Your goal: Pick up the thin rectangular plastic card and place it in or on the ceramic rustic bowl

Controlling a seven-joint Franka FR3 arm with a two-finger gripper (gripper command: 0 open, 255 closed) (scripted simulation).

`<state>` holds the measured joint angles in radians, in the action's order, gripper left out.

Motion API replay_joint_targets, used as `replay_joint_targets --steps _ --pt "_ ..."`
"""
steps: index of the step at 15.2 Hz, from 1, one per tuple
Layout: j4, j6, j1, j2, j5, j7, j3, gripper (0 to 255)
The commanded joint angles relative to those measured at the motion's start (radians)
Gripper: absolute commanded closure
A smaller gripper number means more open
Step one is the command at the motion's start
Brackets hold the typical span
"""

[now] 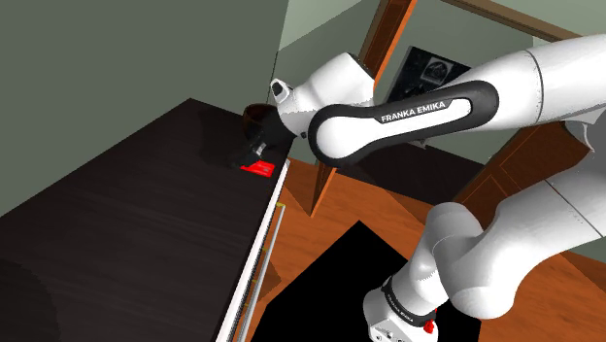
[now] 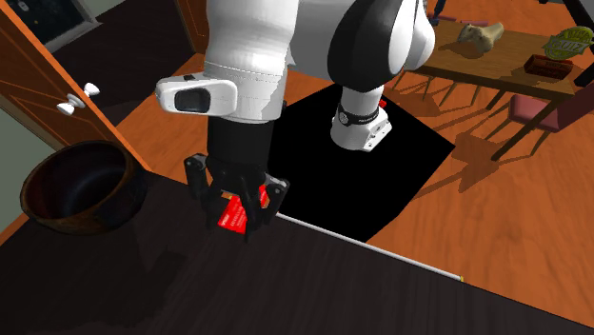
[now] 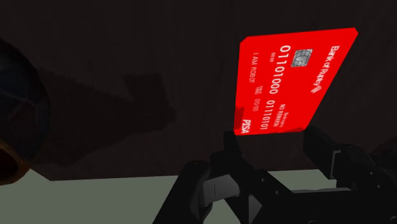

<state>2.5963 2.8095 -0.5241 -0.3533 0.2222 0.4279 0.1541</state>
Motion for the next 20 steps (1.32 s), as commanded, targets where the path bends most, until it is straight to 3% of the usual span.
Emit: replay_joint_targets --steps 1,12,20 --pt "-0.014 -0.031 0.011 -0.016 -0.013 -0.012 -0.007 255" --pt "-0.100 -0.182 0.046 -0.081 -0.060 -0.062 -0.035 255" --pt "-0.269 -0.238 0.024 0.062 0.039 0.196 0.173 255"
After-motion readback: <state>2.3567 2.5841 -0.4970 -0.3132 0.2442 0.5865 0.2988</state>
